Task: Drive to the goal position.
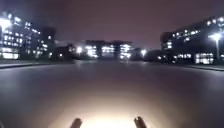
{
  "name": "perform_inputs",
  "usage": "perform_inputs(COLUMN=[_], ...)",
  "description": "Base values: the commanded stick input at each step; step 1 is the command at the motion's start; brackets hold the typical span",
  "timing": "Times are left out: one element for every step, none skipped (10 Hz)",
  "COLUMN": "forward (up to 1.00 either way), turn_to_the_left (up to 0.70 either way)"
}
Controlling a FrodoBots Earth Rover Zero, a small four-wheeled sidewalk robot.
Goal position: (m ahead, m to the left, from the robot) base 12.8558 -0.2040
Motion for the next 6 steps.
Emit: perform_inputs(forward=[1.0,1.0,1.0,1.0,1.0,1.0], turn_to_the_left=[0.0,0.0,-0.01,-0.2,-0.4,-0.4])
